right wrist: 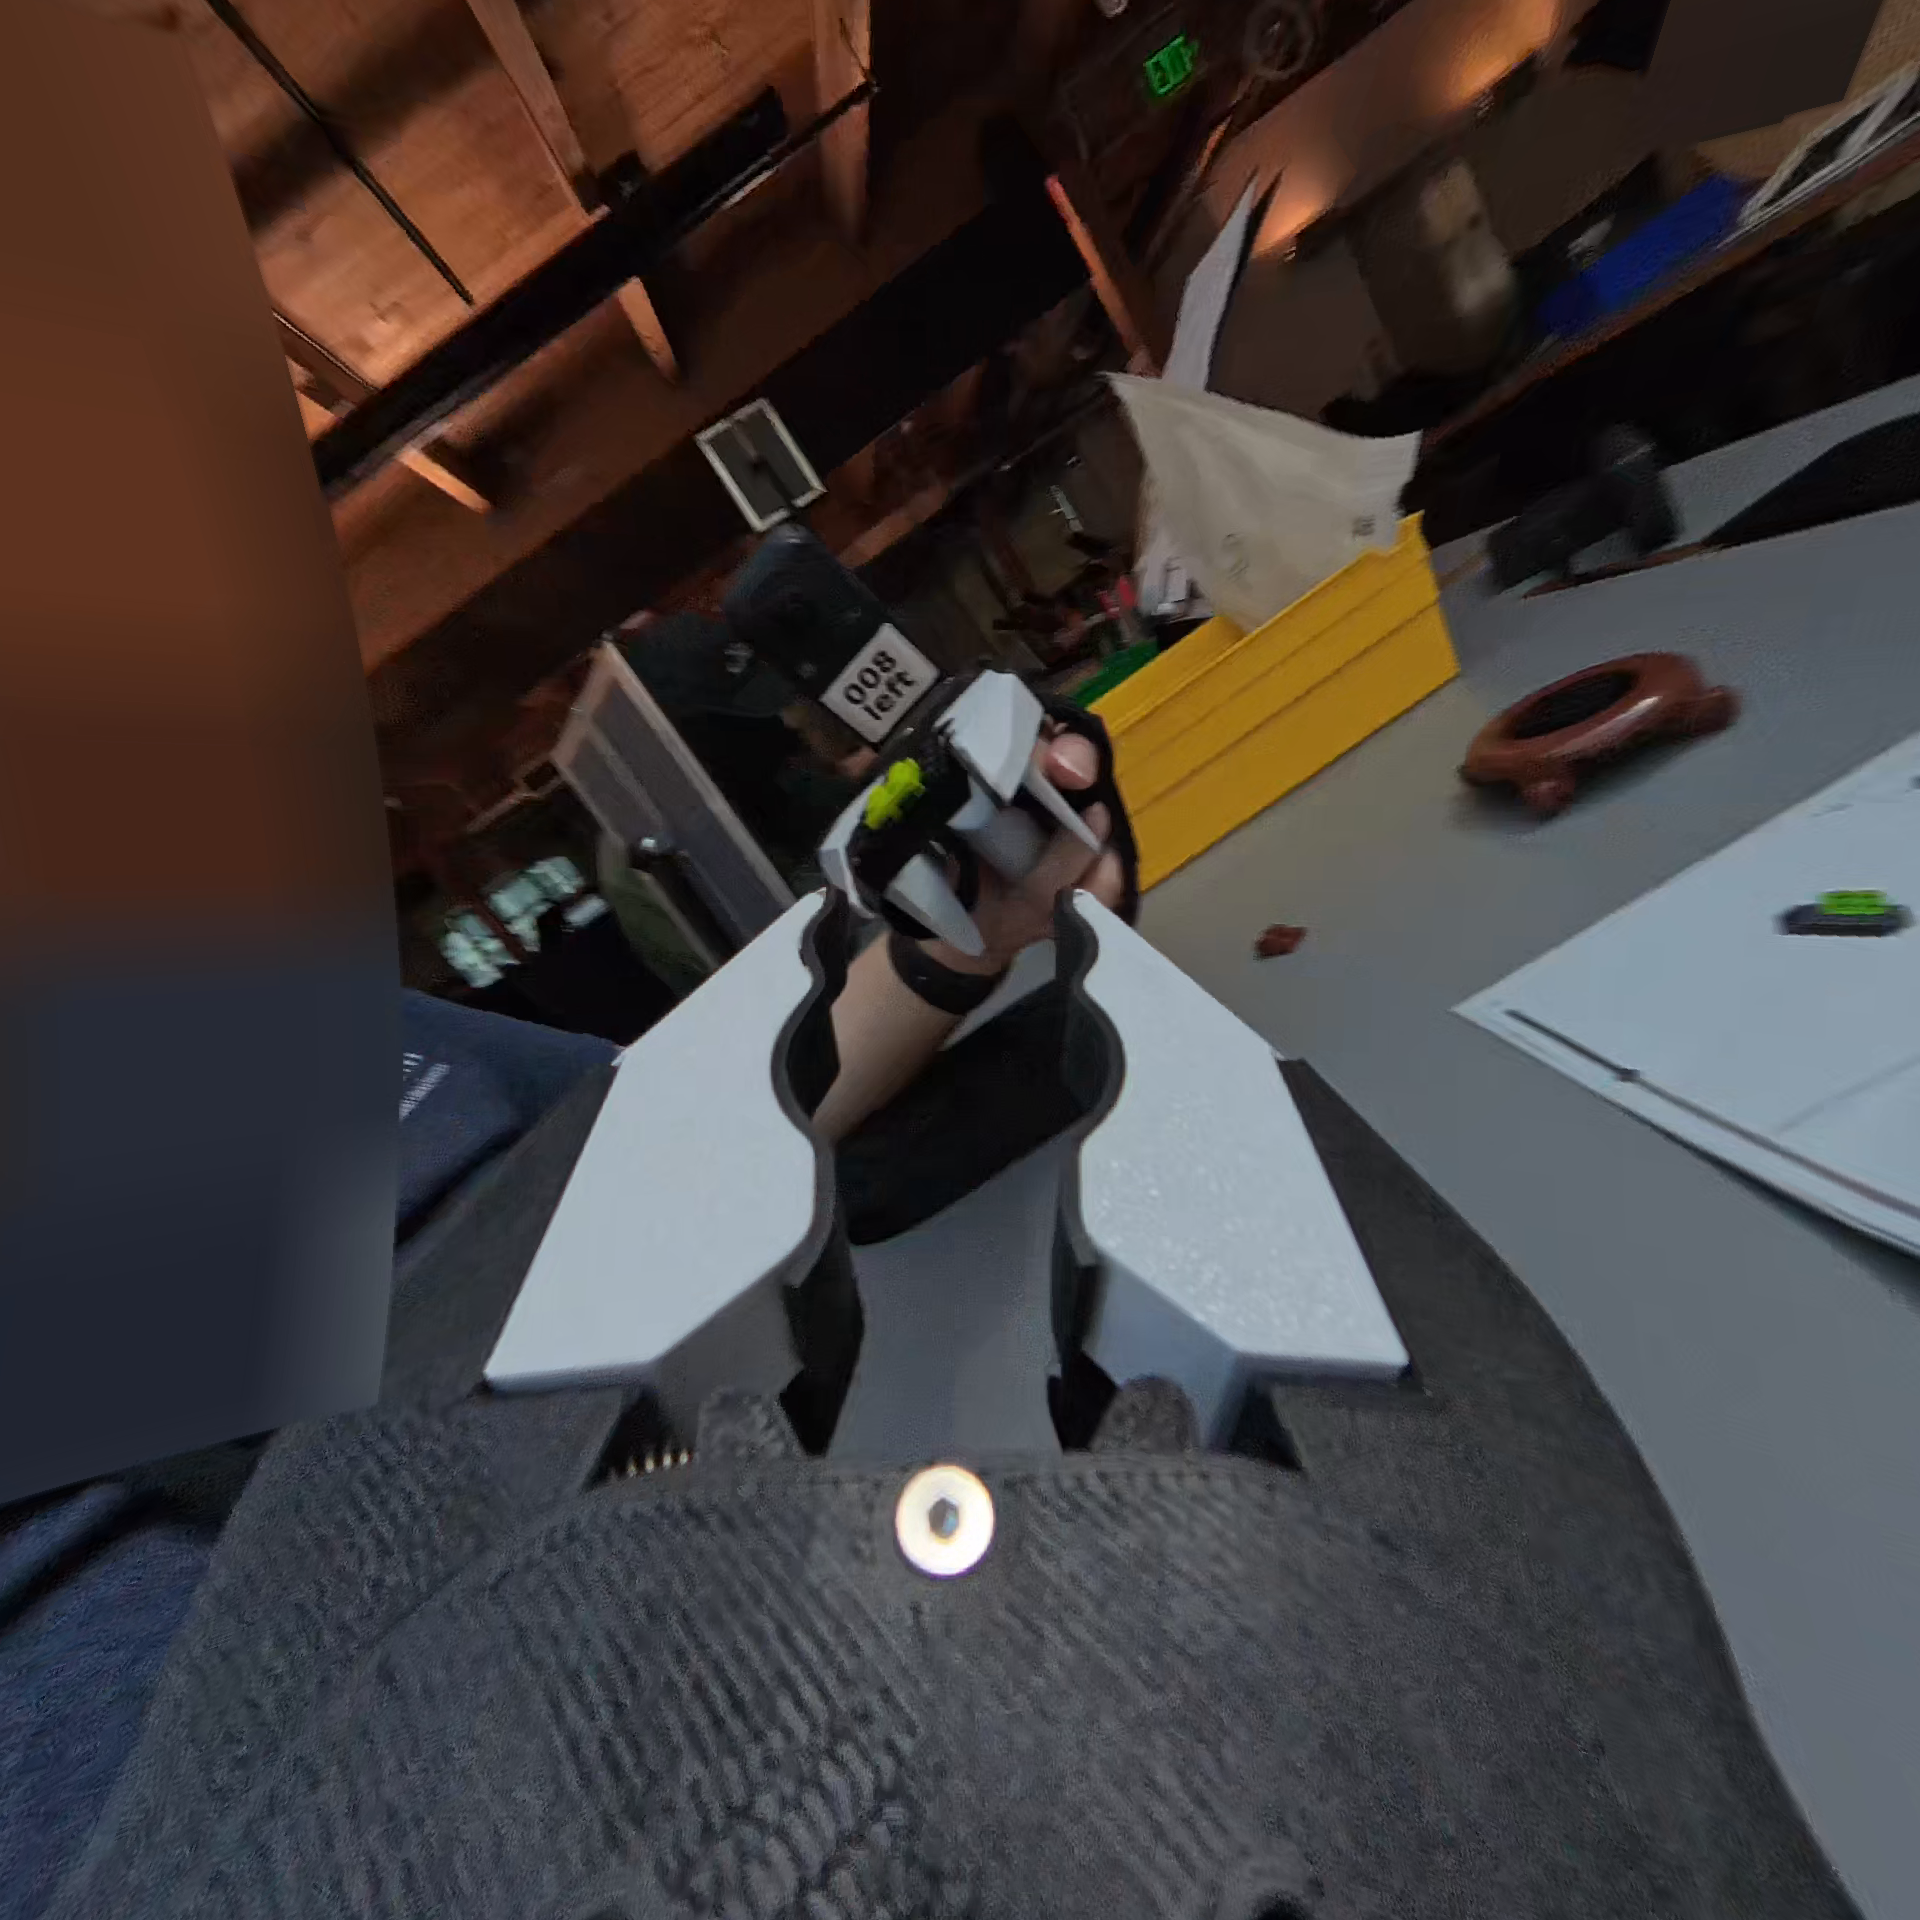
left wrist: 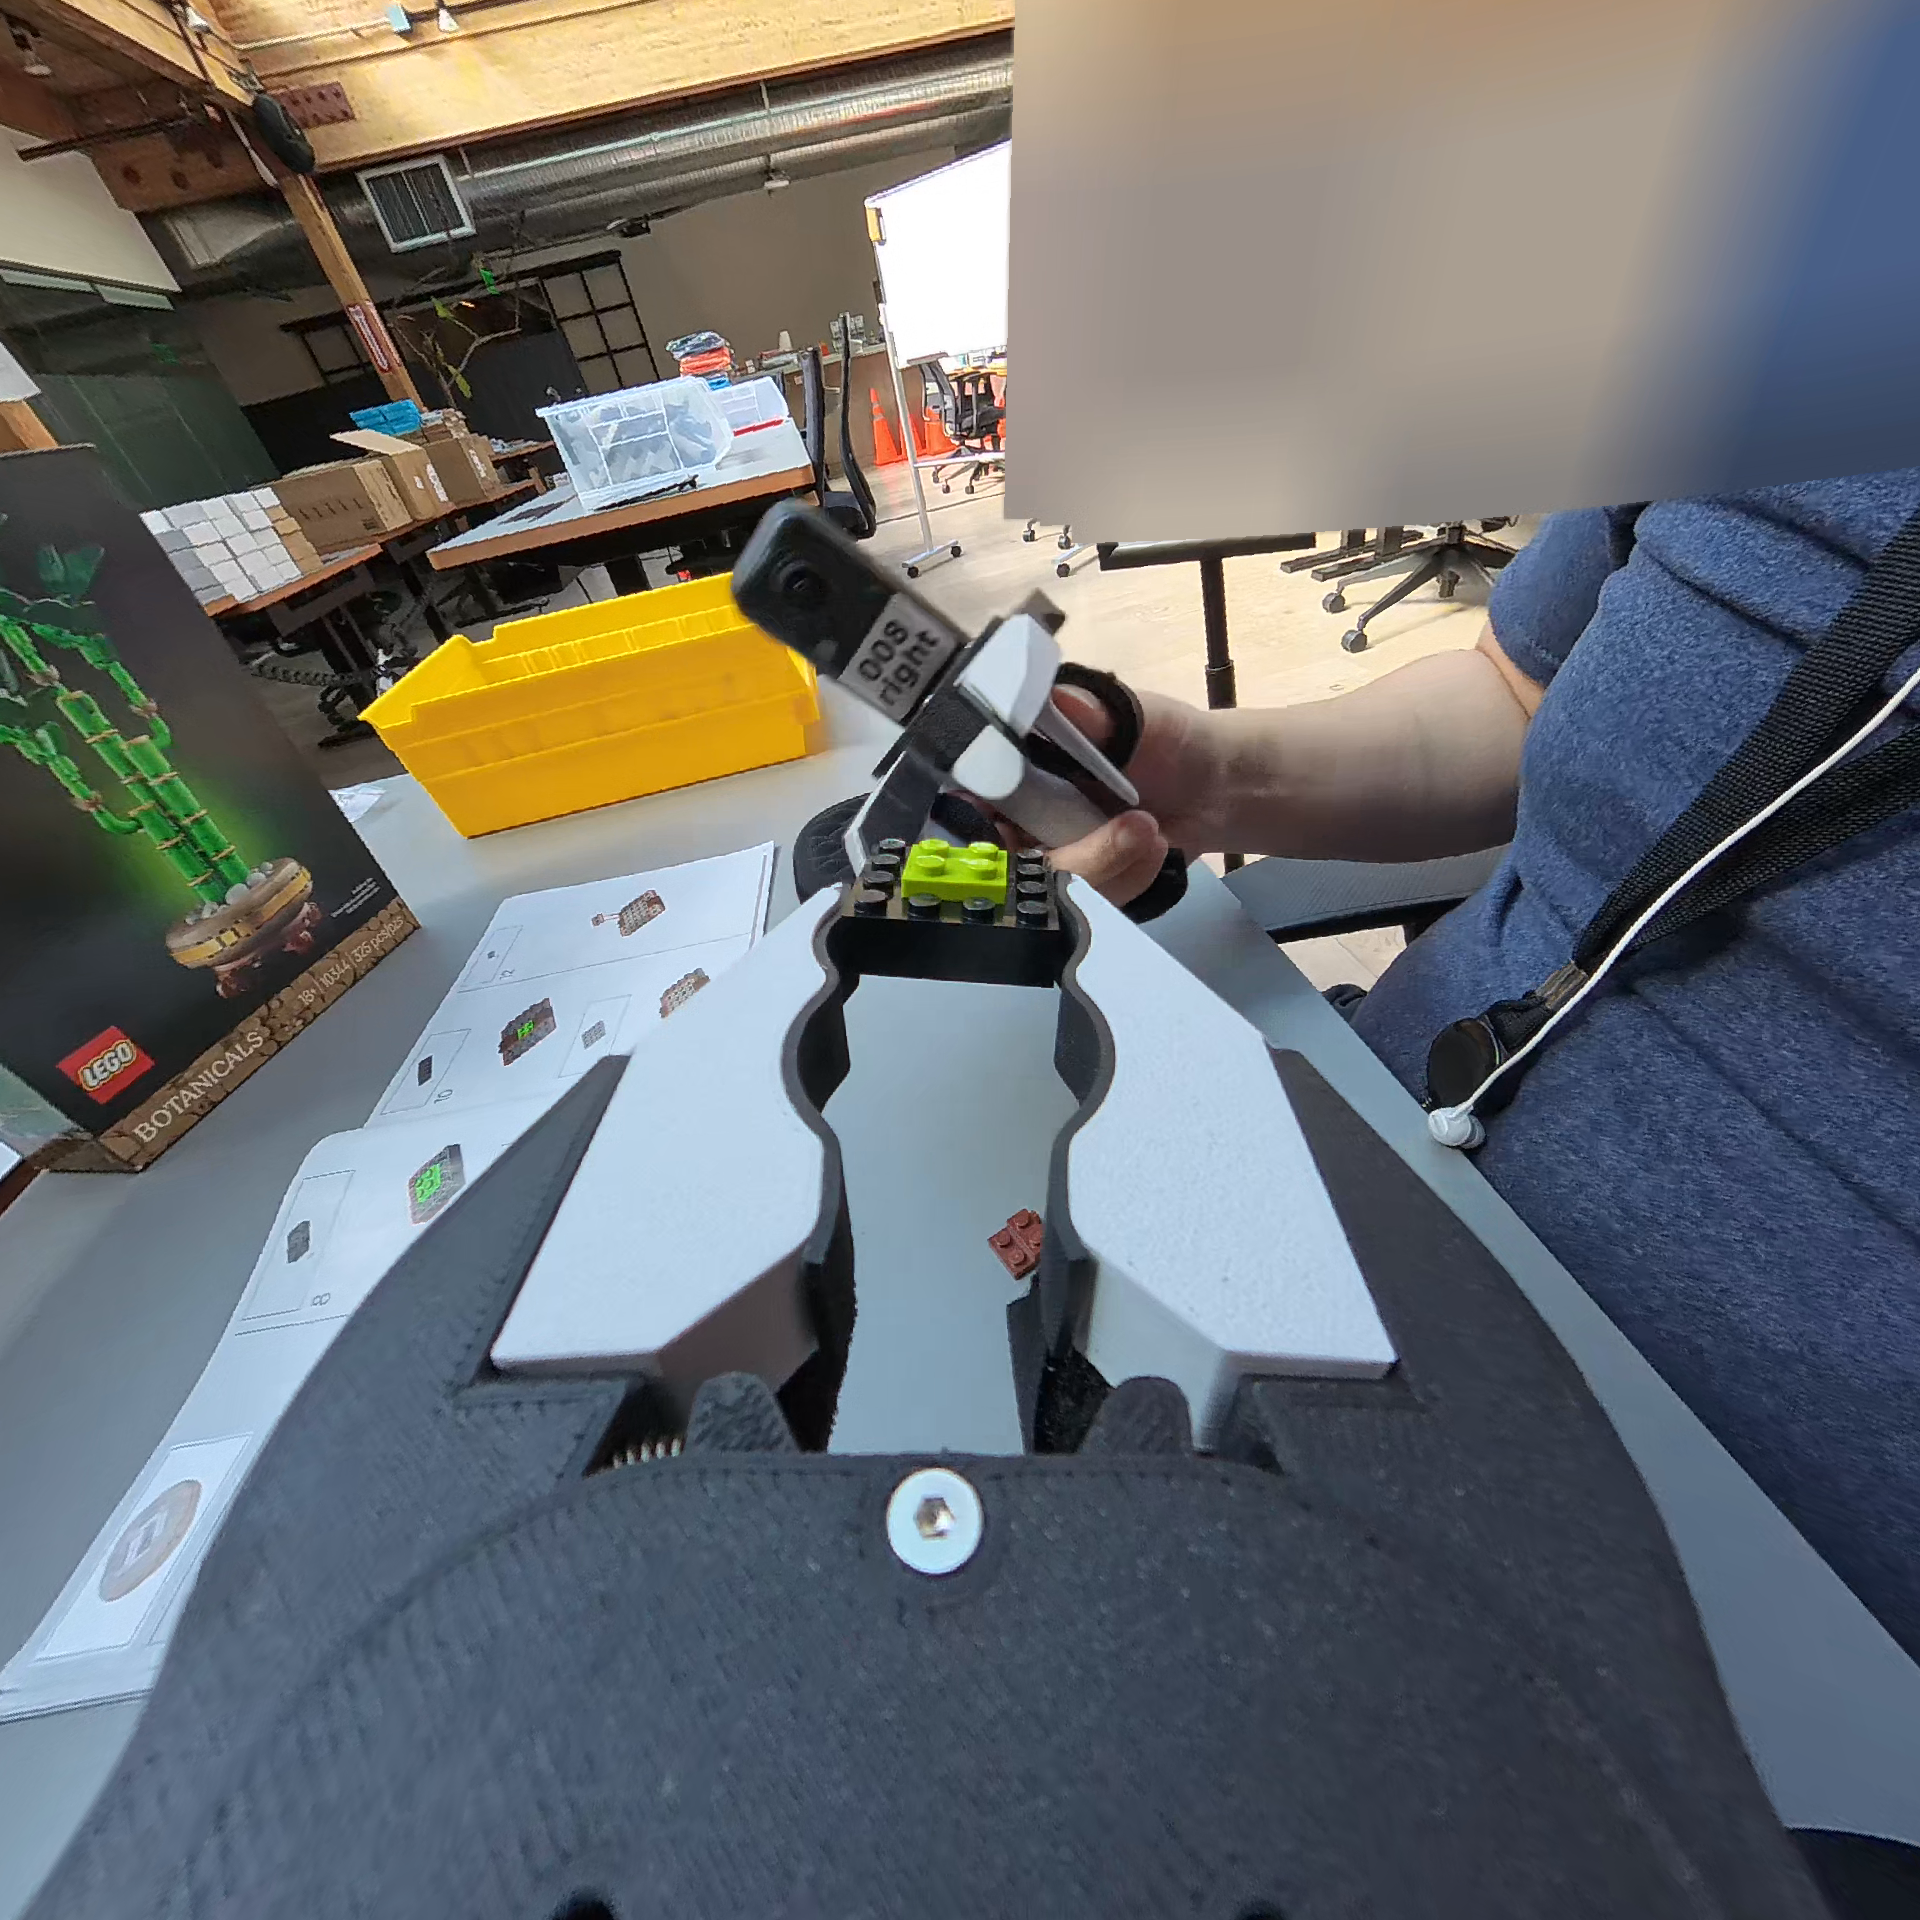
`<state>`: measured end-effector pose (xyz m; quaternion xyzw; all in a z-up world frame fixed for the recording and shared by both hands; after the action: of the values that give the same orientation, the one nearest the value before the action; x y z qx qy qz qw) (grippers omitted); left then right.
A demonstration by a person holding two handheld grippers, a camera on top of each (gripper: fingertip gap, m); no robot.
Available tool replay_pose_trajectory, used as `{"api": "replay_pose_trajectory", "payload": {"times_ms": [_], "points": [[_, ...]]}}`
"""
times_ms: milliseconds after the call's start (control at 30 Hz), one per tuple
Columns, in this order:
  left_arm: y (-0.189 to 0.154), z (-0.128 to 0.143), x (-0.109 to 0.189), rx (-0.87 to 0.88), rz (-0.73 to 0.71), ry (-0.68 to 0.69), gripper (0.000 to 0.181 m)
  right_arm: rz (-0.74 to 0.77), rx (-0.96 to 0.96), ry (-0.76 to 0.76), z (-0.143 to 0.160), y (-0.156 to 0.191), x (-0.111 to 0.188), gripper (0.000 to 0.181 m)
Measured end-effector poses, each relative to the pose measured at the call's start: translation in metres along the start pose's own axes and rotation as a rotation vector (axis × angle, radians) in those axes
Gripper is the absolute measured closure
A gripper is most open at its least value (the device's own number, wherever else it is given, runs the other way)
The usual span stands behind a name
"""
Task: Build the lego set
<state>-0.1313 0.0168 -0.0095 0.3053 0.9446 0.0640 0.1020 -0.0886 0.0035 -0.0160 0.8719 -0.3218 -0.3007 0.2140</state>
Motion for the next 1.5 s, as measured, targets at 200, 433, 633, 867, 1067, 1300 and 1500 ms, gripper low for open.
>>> {"api": "replay_pose_trajectory", "payload": {"times_ms": [200,433,633,867,1067,1300,1500], "points": [[0.012,-0.001,0.007,0.048,-0.036,-0.04,0.147,0.543,0.673,0.419,0.06,-0.052,0.034,0.136],[0.011,-0.002,0.005,0.029,-0.043,-0.032,0.147,0.68,0.527,0.586,0.107,-0.069,0.038,0.141],[0.009,-0.002,0.005,0.046,-0.032,-0.037,0.147,0.748,0.555,0.611,0.108,-0.076,0.04,0.147],[0.007,0.006,0.004,0.045,-0.022,0.0,0.148,0.706,0.585,0.654,0.109,-0.075,0.044,0.166],[0.005,0.014,0.0,0.114,-0.006,0.009,0.147,0.282,0.627,0.529,0.036,-0.018,0.022,0.166],[-0.004,-0.011,-0.008,0.12,0.014,-0.092,0.147,0.001,0.558,0.652,-0.027,0.043,-0.028,0.166],[-0.001,-0.015,-0.007,0.081,-0.019,-0.095,0.147,0.0,0.616,0.808,-0.01,0.036,-0.039,0.166]]}}
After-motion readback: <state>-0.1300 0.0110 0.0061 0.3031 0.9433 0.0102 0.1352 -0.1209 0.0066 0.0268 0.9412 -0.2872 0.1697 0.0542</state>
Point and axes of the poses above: each gripper's, where its closed fingertips meet, x back along the fingers, z out of its underside, y = z × x across the jaws, the point moved 1 cm from there along x, back along the fingers, and after that the axes turned 13 degrees about -y, right-handed, at the moved point
